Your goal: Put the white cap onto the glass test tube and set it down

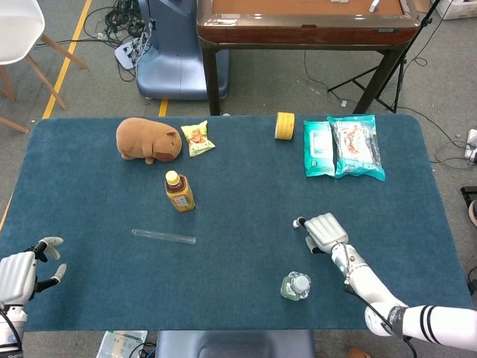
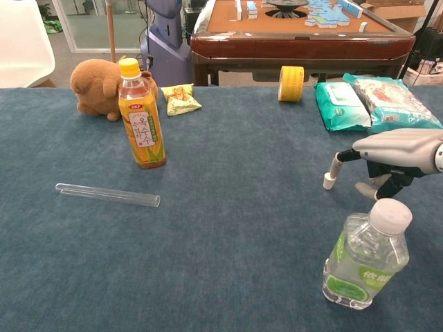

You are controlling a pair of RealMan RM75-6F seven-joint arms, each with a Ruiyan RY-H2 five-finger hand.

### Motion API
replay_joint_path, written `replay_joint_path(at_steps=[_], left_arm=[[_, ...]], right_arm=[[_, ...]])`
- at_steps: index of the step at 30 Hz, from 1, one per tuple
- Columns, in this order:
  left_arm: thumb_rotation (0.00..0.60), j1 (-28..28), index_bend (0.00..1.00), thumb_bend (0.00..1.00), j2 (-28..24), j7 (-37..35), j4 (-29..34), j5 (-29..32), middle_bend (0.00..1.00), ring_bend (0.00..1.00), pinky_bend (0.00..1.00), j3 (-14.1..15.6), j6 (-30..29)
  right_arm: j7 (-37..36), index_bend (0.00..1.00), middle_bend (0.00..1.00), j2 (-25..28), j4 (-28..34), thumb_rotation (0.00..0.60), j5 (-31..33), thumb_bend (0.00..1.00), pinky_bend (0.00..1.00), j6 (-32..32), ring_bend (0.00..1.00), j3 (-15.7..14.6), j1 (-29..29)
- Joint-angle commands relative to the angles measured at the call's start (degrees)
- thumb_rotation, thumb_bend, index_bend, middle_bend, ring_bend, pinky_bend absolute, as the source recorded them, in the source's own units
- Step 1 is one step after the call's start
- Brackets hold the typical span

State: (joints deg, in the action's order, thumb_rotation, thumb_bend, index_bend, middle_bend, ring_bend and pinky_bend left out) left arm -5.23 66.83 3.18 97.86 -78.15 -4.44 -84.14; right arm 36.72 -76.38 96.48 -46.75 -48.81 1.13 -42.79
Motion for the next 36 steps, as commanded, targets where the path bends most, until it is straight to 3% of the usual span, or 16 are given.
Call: replay_joint_path(at_steps=[1, 8, 12, 16, 20, 23, 33, 36], left_arm=[[0.6, 0.1, 0.35, 0.28, 0.0, -0.2, -0.2, -0.1, 0.51, 0.49, 0.64, -0.1, -0.2], [0.6, -1.9, 0.36, 0.28, -0.9, -0.5, -1.0, -0.6, 0.51, 0.49, 0.64, -1.5, 1.5], [0.6, -4.2, 0.37, 0.28, -1.3, -1.6, -1.8, -2.2, 0.51, 0.49, 0.64, -2.2, 3.8], [0.6, -7.5, 0.36, 0.28, -1.6, -0.9, -2.4, -3.7, 0.52, 0.56, 0.63, -2.5, 7.8], [0.6, -11.4, 0.35, 0.27, -1.0, 2.3, -2.8, -4.4, 0.54, 0.57, 0.63, -3.0, 12.2], [0.6, -14.3, 0.34, 0.26, -0.3, 4.8, -2.6, -4.3, 0.57, 0.6, 0.63, -3.4, 15.6], [0.6, -22.0, 0.37, 0.26, 5.4, 11.8, -4.8, -1.1, 0.78, 0.82, 0.88, -5.0, 23.1], [0.6, -23.5, 0.37, 0.26, 7.1, 13.9, -5.4, 0.1, 0.81, 0.84, 0.9, -5.0, 24.5]], right_arm=[[-0.3, 0.23, 1.0, 1.0, 1.7, 0.6, -0.7, 0.58, 1.0, -1.2, 1.0, -0.3, 0.1], [-1.8, 0.23, 1.0, 6.8, 8.5, 0.6, -5.2, 0.55, 1.0, -7.7, 1.0, 0.0, 2.3], [-4.0, 0.23, 0.99, 10.2, 12.0, 0.6, -10.4, 0.41, 1.0, -14.4, 1.0, 0.9, 5.1], [-6.7, 0.23, 0.88, 13.0, 13.5, 0.6, -15.1, 0.3, 1.0, -20.9, 0.99, 1.6, 8.5], [-9.1, 0.23, 0.8, 15.7, 14.2, 0.6, -17.5, 0.22, 1.0, -24.9, 0.9, 2.4, 11.3], [-10.9, 0.23, 0.79, 16.7, 14.0, 0.6, -19.0, 0.2, 1.0, -26.9, 0.89, 2.8, 13.0], [-15.1, 0.23, 0.81, 18.5, 12.6, 0.6, -20.4, 0.18, 1.0, -28.0, 0.9, 3.3, 16.6], [-15.9, 0.23, 0.82, 18.7, 12.2, 0.6, -20.5, 0.18, 1.0, -27.8, 0.91, 3.4, 17.3]])
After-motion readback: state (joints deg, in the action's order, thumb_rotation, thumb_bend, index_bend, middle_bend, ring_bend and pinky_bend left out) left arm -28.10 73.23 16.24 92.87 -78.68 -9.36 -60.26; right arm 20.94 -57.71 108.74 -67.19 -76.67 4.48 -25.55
